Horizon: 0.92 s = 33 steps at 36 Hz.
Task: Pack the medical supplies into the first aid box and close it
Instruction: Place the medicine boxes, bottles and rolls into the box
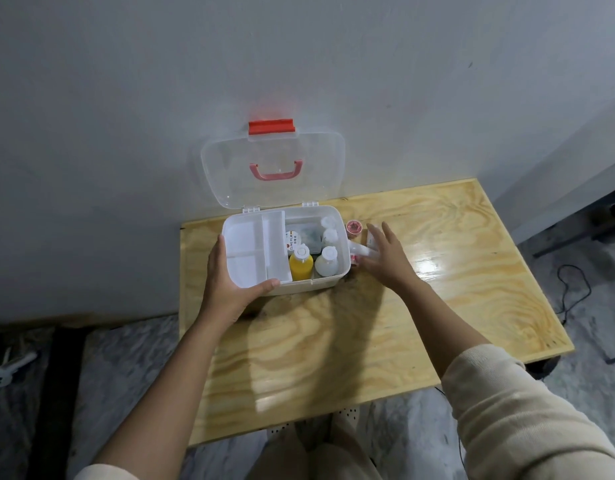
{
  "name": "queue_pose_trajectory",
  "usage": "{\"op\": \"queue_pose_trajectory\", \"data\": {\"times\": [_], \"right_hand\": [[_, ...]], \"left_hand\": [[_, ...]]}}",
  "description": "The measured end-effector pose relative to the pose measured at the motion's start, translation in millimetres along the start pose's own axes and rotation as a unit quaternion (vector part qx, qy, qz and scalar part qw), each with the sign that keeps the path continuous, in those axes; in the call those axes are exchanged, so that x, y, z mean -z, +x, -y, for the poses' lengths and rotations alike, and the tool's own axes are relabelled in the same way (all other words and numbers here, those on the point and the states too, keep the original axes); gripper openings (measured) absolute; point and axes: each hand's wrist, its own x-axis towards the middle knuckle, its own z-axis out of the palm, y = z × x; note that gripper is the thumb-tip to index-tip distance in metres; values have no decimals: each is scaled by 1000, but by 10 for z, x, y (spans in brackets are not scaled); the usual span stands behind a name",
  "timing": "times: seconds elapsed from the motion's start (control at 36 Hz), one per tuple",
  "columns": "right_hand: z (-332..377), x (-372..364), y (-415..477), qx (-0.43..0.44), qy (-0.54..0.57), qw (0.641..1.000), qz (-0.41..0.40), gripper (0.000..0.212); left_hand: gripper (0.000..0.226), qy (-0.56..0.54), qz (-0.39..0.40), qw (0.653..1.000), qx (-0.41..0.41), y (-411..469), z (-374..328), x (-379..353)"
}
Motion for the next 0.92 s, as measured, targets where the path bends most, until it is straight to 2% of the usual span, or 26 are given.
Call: {"op": "queue_pose_trajectory", "data": {"times": [0.08,0.19,0.31,0.47,0.69,0.81,0.92], "right_hand": [[-95,-59,71,41,-58,997,26,57],[-54,-23,17,61,-64,996,-10,40],[-157,-45,-26,68,-68,995,-32,27],[-160,-79,-114,87,-69,992,-60,38],[-128,-159,-200,30,-84,993,-71,38],[-117,-177,-257,1,-83,994,-68,45],[-100,-197,-327,-27,-18,996,-80,41]], "left_hand": [[127,4,0,1000,11,7,9,0],[121,7,1,1000,5,13,31,5],[125,15,-1,1000,14,22,69,-5],[124,23,-3,1000,20,23,87,-6],[121,26,26,999,3,17,12,52],[121,33,51,998,-15,5,12,114],[125,32,67,997,-1,-30,19,144]]}}
